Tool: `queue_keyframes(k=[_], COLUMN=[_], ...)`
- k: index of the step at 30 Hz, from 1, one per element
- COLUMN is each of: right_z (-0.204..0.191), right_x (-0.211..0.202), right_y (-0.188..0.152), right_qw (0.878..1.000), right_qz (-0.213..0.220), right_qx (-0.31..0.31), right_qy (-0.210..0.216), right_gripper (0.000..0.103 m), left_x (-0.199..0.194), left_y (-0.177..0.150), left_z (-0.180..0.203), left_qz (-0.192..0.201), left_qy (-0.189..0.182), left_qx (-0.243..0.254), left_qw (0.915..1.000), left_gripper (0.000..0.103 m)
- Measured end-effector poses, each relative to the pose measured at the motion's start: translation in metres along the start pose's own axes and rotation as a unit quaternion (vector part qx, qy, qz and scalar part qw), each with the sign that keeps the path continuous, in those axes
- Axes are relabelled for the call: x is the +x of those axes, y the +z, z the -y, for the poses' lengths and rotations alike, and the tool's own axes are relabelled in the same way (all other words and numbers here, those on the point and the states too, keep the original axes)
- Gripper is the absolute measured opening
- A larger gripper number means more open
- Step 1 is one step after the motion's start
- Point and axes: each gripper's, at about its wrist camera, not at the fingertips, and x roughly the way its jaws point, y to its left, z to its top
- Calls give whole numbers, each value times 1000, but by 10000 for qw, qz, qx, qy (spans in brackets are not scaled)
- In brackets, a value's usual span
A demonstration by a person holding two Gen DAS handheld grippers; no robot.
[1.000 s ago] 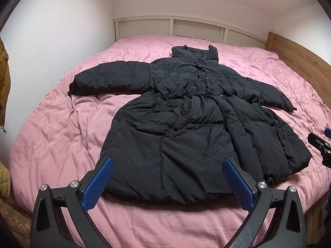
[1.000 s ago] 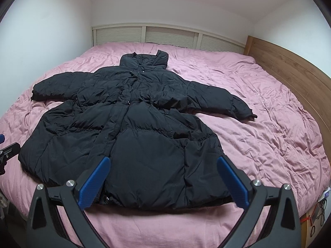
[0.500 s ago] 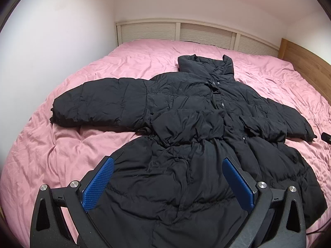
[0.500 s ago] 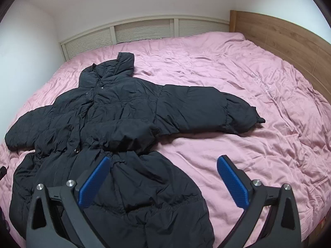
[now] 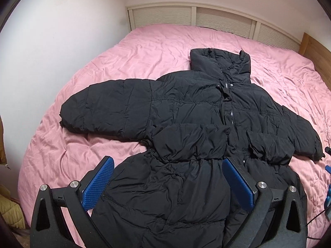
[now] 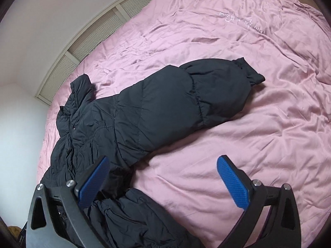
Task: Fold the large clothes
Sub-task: 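Reach the right tool to the sleeve cuff and grasp it, then lift the cuff with the right tool and fold the sleeve across the coat body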
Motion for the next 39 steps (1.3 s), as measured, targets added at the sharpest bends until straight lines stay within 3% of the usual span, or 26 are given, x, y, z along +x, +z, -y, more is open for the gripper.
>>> queue_keyframes(k=[4, 16, 19, 21, 22, 24, 27, 30, 34, 39], right_z=[40, 132, 146, 151, 151, 147, 132, 108, 61, -29], right_x=[30, 108, 118, 122, 123, 123, 116, 104, 79, 42], right_y=[19, 70, 80, 87, 90, 96, 106, 119, 136, 143], right_qw=[9963, 9691, 9605, 9567, 9561, 9568, 9650, 9738, 9835, 9887], right_qz=[-259, -142, -21, -1, 2, 50, 122, 218, 335, 385], right_qx=[742, 2353, 2656, 2754, 2763, 2711, 2404, 1998, 1334, 319], right_qy=[339, 727, 833, 941, 976, 1049, 1041, 1062, 1175, 1412], right_gripper=[103, 103, 86, 61, 55, 37, 20, 14, 12, 12], left_x=[-5, 15, 18, 17, 16, 12, 5, 0, 2, 13], left_y=[18, 28, 26, 27, 27, 28, 30, 31, 33, 35], left_z=[8, 30, 35, 37, 37, 37, 35, 30, 18, 0], left_qz=[-49, -433, -505, -537, -542, -527, -483, -396, -342, -318], left_qy=[104, 477, 523, 537, 537, 544, 518, 537, 492, 228], left_qx=[-101, -210, -188, -206, -222, -246, -295, -365, -562, -726], left_qw=[9999, 9977, 9972, 9969, 9968, 9968, 9971, 9971, 9966, 9966], left_gripper=[102, 102, 102, 102, 102, 102, 102, 102, 102, 102])
